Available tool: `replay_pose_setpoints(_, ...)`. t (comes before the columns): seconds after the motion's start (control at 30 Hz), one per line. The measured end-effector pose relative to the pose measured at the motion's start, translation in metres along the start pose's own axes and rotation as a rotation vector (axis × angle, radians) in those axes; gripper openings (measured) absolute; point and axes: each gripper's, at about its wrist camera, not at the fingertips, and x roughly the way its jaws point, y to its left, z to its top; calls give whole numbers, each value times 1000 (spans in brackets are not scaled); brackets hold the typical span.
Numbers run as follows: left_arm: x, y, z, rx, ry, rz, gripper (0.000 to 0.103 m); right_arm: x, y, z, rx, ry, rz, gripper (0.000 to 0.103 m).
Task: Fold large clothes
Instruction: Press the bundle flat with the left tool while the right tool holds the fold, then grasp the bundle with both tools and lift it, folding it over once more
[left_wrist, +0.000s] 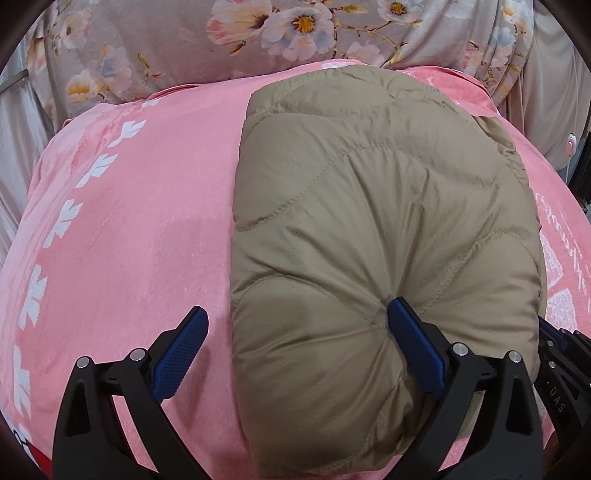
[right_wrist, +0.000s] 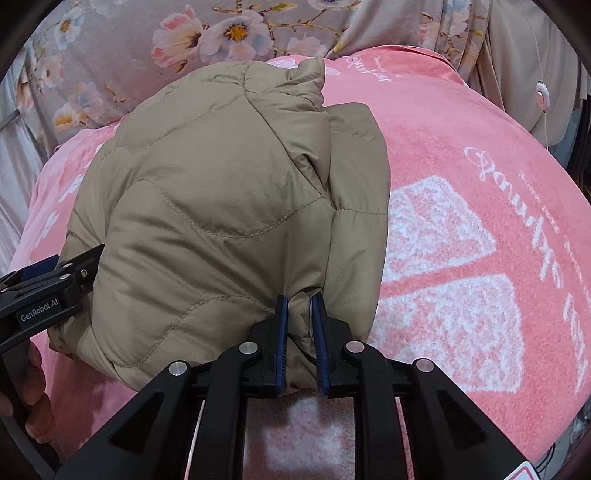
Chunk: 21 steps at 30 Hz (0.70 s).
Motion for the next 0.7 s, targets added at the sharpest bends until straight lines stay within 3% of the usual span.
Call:
replay_pose_setpoints(0.37,3,1,0,-15,-3,-4,98,3,-1,-4,0,-28,18,16)
replay_pose_setpoints(0.47,3,13,4,-62,18,-74,98,-3,-12,2,21,-4,54,18)
replay_pose_setpoints(0.5,2,22,7,-92,41,-114,98,-8,-19,5,53,15,77,23)
replay_pose_setpoints(0.57,-1,43,14,-168,85,-192,98,-24,-38,13,134,2,155,49)
replay_pose_setpoints(0.6,-4,52,18,-195,83,-209,98,-30,-47,16,173,-9,186,70)
replay_pose_setpoints(0.7,-12,73,35,-233,54,-249,98,-24,-67,20,234,56,298,72)
